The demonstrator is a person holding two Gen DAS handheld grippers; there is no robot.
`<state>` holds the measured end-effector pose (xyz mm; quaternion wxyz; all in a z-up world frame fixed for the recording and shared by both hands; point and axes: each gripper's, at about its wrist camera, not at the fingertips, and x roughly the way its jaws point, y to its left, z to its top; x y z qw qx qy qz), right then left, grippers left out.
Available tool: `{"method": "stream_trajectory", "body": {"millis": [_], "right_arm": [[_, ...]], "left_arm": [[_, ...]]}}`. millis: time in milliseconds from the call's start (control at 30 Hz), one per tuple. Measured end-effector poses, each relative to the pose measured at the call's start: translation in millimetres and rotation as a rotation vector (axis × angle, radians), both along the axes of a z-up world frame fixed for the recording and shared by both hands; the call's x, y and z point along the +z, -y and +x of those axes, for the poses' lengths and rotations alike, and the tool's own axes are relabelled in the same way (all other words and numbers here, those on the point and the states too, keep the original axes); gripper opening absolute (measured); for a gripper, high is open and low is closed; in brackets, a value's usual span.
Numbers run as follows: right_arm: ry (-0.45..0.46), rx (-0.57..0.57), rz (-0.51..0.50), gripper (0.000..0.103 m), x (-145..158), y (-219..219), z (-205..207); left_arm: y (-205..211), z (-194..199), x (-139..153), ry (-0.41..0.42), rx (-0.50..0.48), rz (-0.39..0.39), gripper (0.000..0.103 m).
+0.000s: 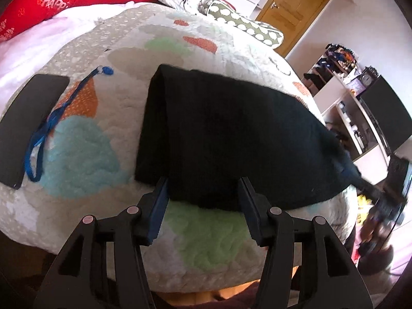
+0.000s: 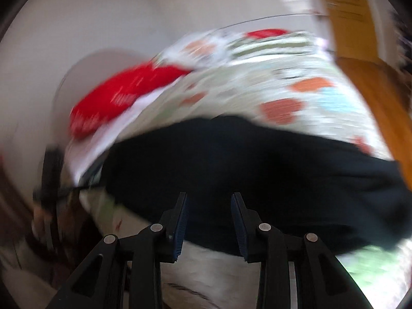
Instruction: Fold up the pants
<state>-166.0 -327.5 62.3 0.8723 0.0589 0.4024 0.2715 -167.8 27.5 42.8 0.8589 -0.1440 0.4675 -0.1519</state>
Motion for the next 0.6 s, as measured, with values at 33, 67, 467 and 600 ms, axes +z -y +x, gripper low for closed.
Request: {"method": "stream_trajectory", "body": {"millis": [33,67,467,600], "right_arm": [[0.008,0.053,-0.027,0.032,-4.0,-16.7,-1.5],[0.016,0.079,-0.035,0.032,-8.8,-25.3,-5.9],[0.215,0.289,-0.281,0.032,-28.1,-116.0,-24.6],[0.262,0.329,-0.363,0.032,-33.8,-127.2,-20.8]], "left_arm": [[2.0,2.0,3.1,0.008,-0.013,-0.003,0.040],[4.2,2.1,6.2,0.013,-0.023,-0.004,0.039],[8.1,20.6,25.1,0.039,-0.065,-0.076,0.005],[5.7,23.2,24.8,0.033,-0.061,-0.105,0.005]]}}
